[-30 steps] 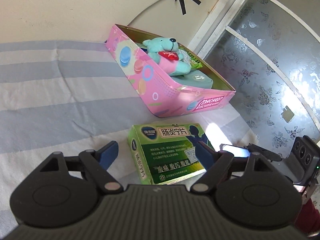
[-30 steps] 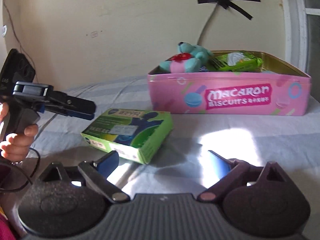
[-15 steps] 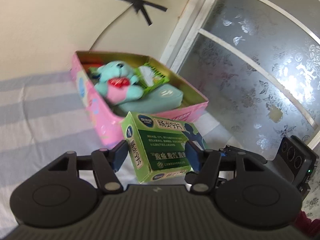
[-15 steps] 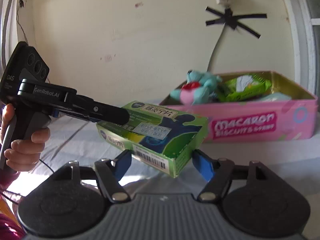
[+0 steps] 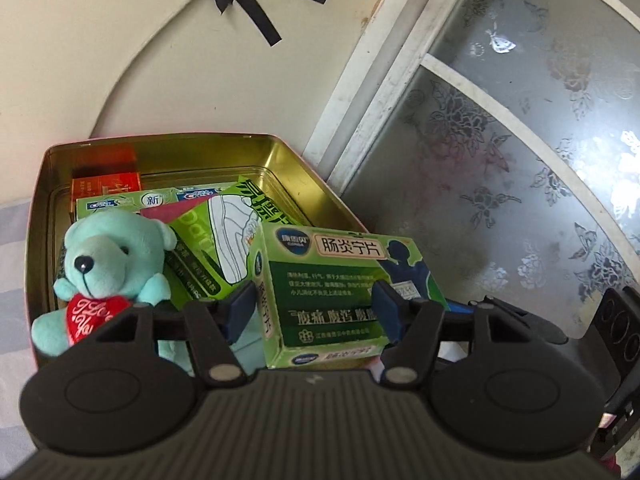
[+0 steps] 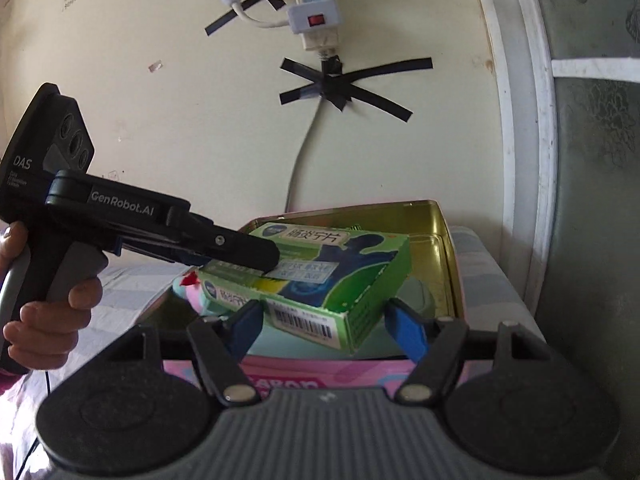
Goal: Organize objects
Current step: 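Lift the medicine box with both grippers and carry it over the tin, then lower the medicine box into the tin and open both grippers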
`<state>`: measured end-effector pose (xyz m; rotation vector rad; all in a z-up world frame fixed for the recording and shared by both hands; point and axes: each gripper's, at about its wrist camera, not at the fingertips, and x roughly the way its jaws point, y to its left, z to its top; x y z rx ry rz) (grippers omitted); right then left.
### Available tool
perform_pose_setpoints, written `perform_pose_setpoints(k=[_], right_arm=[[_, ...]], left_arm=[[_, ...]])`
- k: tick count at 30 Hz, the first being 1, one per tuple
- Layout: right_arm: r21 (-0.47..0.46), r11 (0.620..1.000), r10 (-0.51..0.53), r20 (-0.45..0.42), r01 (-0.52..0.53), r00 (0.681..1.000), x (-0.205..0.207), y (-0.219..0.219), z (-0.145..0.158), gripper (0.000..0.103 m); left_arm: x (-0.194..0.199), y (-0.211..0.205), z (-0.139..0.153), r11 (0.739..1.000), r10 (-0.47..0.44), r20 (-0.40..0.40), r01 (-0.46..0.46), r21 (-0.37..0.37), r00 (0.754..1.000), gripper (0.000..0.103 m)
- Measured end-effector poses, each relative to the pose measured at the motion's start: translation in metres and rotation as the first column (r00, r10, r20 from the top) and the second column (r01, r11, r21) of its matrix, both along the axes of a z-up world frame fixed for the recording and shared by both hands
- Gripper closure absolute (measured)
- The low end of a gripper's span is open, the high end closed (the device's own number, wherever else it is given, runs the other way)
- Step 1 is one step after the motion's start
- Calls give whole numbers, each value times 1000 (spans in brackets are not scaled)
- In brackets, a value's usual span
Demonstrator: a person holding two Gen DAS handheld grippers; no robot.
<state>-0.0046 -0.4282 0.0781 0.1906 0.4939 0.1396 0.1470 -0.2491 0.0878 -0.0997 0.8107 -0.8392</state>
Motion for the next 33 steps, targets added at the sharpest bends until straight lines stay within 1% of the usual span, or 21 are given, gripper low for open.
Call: perform_pose_setpoints(k=[6, 10, 12, 14, 16, 18, 20, 21, 22, 26, 29, 31, 33], right_arm=[[3, 1000, 21, -70, -21, 997, 37, -13, -20, 34], [-56, 998, 19, -122, -26, 992, 65, -8, -27, 42], [-83, 996, 10, -145, -23, 989, 80, -5, -29, 42], [-123, 992, -18, -153, -1, 988, 95, -2, -27, 44], [-148, 989, -49, -156, 25, 987, 108, -1, -25, 42], [-145, 989, -59, -147, 38, 987, 111, 0, -25, 37], [-131, 990, -76, -138, 58, 987, 105, -1, -24, 34], [-120, 991, -77, -131, 61, 988, 98, 0, -24, 33], [-113, 991, -82, -121, 68, 989, 90, 0, -23, 33], [-125, 987, -107, -74, 98, 991, 52, 8, -18, 32], [-115, 986, -128, -39, 123, 991, 23, 16, -12, 31], [-90, 986, -141, -22, 139, 990, 6, 20, -8, 29], [-55, 987, -155, -10, 154, 988, -9, 23, -6, 29]], left_arm=[[21, -14, -18, 997, 31, -11, -30, 71, 999, 38], [33, -20, -29, 988, 63, 22, -65, 138, 998, 36], [38, -23, -31, 983, 83, 48, -89, 158, 995, 36], [44, -28, -31, 978, 106, 70, -116, 175, 992, 35], [48, -30, -28, 972, 143, 77, -155, 179, 987, 32], [47, -27, -24, 974, 146, 56, -153, 166, 988, 32], [36, -21, -18, 980, 123, 61, -131, 148, 991, 31], [28, -18, -15, 981, 111, 77, -122, 148, 991, 28], [20, -19, -12, 981, 107, 92, -120, 151, 990, 28], [-16, -12, 0, 982, 83, 151, -107, 156, 985, 28], [-44, -5, 7, 976, 83, 235, -126, 178, 968, 28], [-64, 0, 11, 966, 87, 302, -155, 207, 949, 28], [-80, 10, 12, 960, 93, 344, -176, 218, 934, 28]])
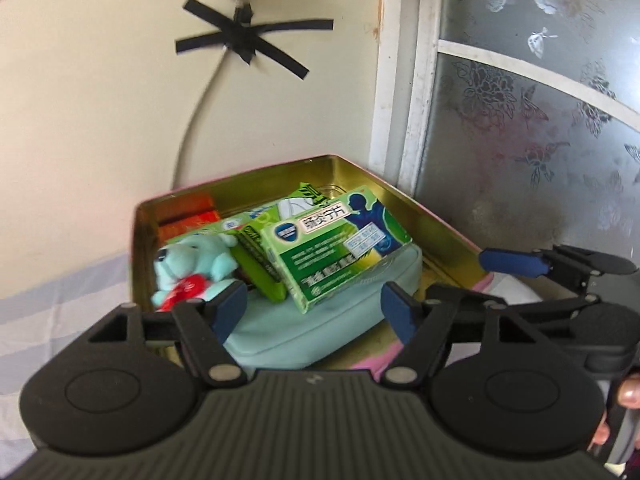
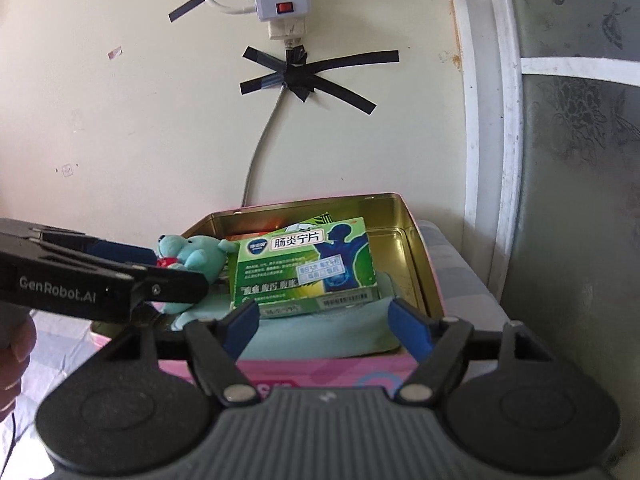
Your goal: Organize objects
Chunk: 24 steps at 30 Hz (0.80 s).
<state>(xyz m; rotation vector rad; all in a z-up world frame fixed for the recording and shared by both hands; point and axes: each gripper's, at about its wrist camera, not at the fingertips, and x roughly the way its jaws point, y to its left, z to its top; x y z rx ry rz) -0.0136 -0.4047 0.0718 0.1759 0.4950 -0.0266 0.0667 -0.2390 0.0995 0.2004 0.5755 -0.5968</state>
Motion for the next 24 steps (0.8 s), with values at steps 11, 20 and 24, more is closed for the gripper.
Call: perform_pose_setpoints(k=[11, 20, 24], right_arm=[[128, 991, -32, 55, 25, 998, -64, 42, -5, 29], [190, 979, -102, 111, 79, 989, -113, 84, -3, 16], [174, 977, -151, 149, 125, 977, -140, 106, 0, 0]], left_arm=[[-59, 62, -11, 998, 63, 37, -63, 13, 997, 28], [-91, 97, -23, 996, 93, 50, -93, 1, 994, 25], [-107, 113, -27, 994, 109, 63, -108, -15, 992, 15]])
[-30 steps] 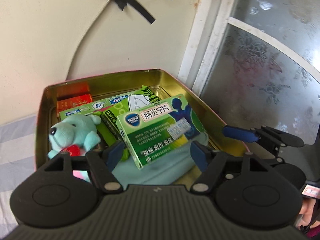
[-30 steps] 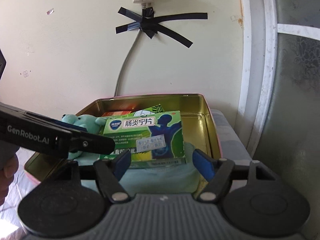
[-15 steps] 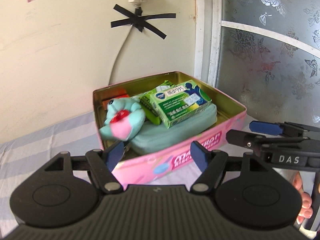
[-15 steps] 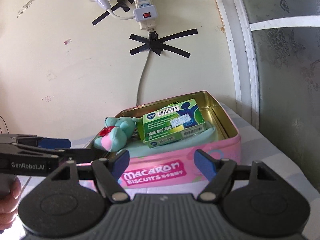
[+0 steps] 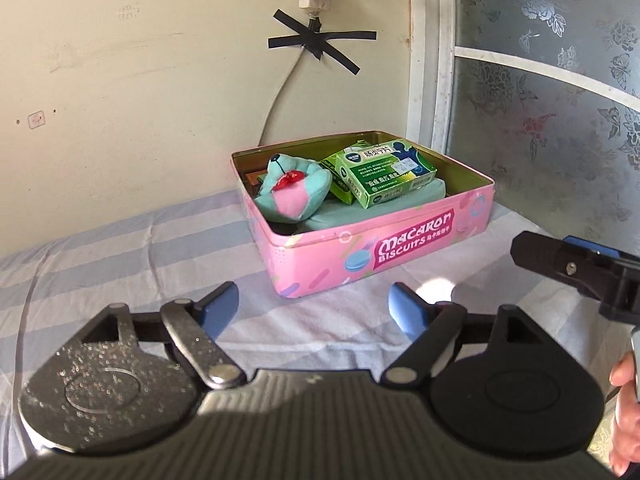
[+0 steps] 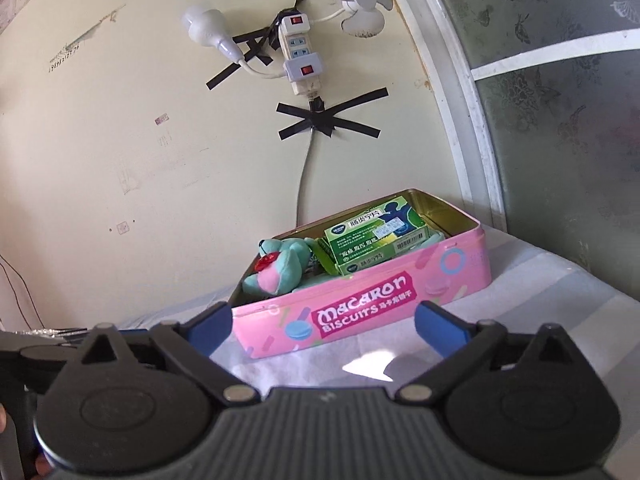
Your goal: Organize objects
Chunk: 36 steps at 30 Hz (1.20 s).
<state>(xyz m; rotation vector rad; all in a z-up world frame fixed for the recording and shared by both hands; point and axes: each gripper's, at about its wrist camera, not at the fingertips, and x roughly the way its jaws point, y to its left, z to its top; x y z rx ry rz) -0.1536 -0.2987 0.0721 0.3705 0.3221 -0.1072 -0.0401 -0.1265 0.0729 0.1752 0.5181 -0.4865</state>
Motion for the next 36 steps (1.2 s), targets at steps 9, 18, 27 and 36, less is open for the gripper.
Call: perform_pose_setpoints(k=[9, 18, 27, 36], right_arm=[[-32, 999, -23, -58, 21, 998, -24, 34, -1, 0], [-86, 995, -45, -57, 40, 997, -30, 56, 7, 0], [-116, 993, -5, -65, -2, 998, -20, 72, 8, 0], [-92, 996, 10, -76, -17, 997, -8, 81, 4, 0]], left_arm=[[-31, 21, -6, 1000, 10, 48, -11, 8, 999, 4], [-37, 30, -9, 999, 44, 25, -45, 15, 999, 0], [-30, 47, -14, 994, 110, -12, -110, 17, 994, 0], [-24, 64, -20, 987, 158, -15, -158, 30, 987, 0]])
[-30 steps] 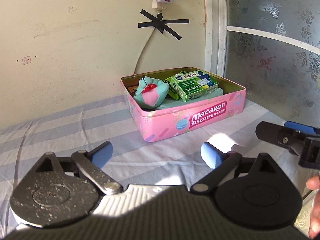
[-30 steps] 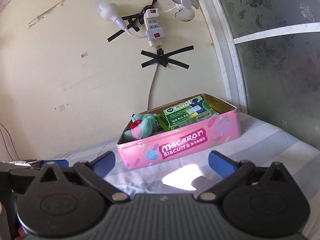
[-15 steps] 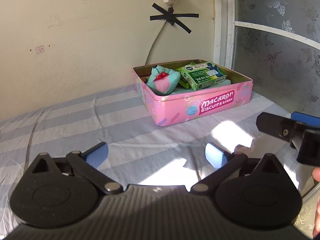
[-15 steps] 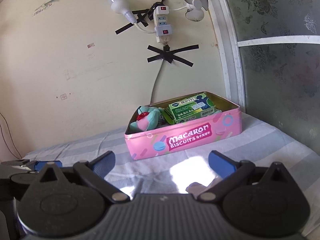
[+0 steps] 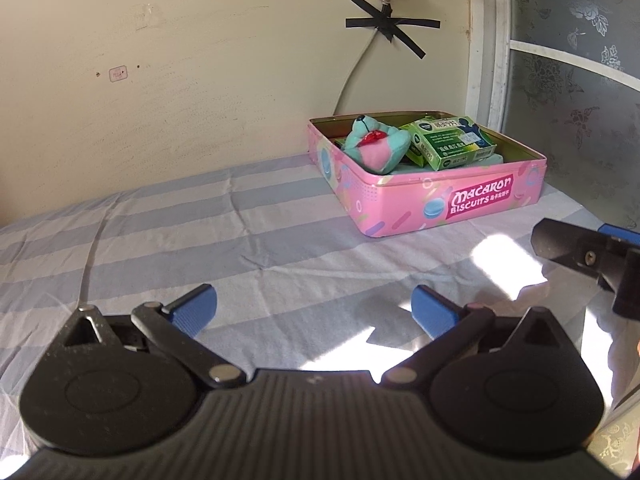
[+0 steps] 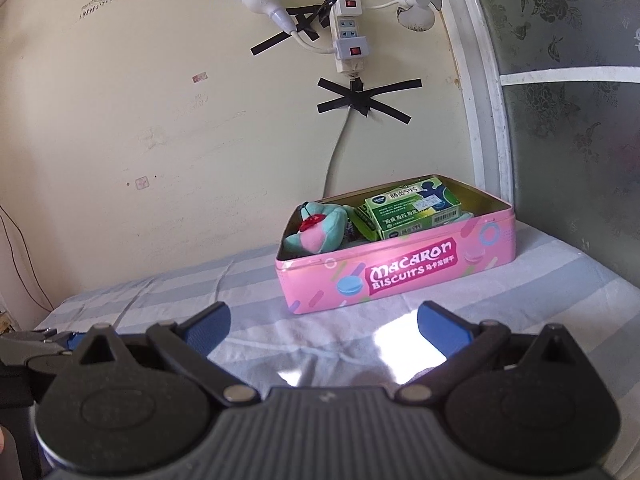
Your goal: Organize objects
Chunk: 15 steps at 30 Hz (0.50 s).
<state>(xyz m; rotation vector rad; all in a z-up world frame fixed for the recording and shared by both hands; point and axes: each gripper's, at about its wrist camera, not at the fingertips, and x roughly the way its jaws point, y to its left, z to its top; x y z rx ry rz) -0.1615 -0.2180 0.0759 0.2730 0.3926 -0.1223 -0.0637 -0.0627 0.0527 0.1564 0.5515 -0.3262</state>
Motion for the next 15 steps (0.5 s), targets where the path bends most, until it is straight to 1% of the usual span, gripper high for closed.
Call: perform_pose_setpoints(k=[4, 11, 15], right_arm=[[0, 1000, 2, -13, -2, 1000, 1, 0, -3, 0], [-13, 1000, -11, 1, 11, 1000, 2, -2, 3, 0], [21, 999, -40, 14, 40, 999, 0, -11, 0, 0]], left_arm=[[1, 1, -1, 1000, -2, 8, 2, 2, 1000, 0], [-1, -2, 4, 1000, 2, 36, -2, 2, 999, 0], [-2, -2, 3, 1000, 1, 15, 0, -17, 1000, 0]])
